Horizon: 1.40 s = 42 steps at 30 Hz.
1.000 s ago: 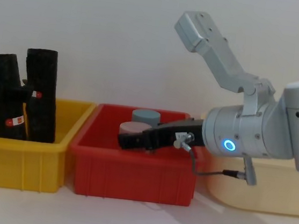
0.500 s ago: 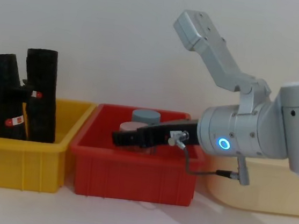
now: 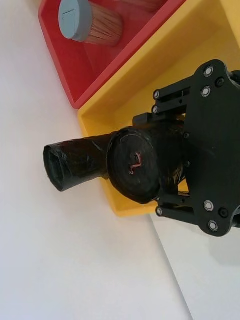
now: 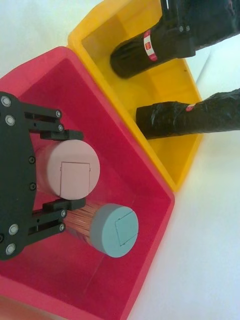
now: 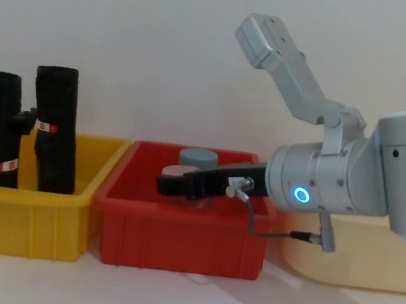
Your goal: Pick up the garbage bag with the one hand and transfer it to the other hand.
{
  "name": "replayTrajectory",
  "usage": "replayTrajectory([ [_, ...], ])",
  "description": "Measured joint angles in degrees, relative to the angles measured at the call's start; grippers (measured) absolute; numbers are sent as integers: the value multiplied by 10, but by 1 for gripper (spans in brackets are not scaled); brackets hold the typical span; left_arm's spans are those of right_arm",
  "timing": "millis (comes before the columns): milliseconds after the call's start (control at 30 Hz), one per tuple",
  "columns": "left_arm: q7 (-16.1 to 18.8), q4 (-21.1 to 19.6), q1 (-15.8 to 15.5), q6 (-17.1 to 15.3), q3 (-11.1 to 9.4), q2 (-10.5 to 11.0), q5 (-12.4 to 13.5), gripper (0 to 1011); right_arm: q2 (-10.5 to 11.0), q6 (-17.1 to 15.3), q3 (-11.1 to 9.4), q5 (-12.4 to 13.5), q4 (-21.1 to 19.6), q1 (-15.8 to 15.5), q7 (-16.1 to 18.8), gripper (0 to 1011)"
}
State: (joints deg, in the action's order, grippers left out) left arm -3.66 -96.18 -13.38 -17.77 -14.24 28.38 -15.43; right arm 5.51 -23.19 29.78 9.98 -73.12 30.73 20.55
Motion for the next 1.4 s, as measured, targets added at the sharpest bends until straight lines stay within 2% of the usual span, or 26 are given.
replayTrajectory([
  [267,0,0,0,0,0,0,0,581,-1,0,-1,1,1,0,1,648],
  [567,0,0,0,0,0,0,0,533,-1,0,-1,2,1,0,1,648],
  [867,0,0,0,0,0,0,0,501,-2,0,-1,2,1,0,1,648],
  [1400,0,-2,-1,-1,0,0,3,501,-2,0,-1,2,0,0,0,648],
])
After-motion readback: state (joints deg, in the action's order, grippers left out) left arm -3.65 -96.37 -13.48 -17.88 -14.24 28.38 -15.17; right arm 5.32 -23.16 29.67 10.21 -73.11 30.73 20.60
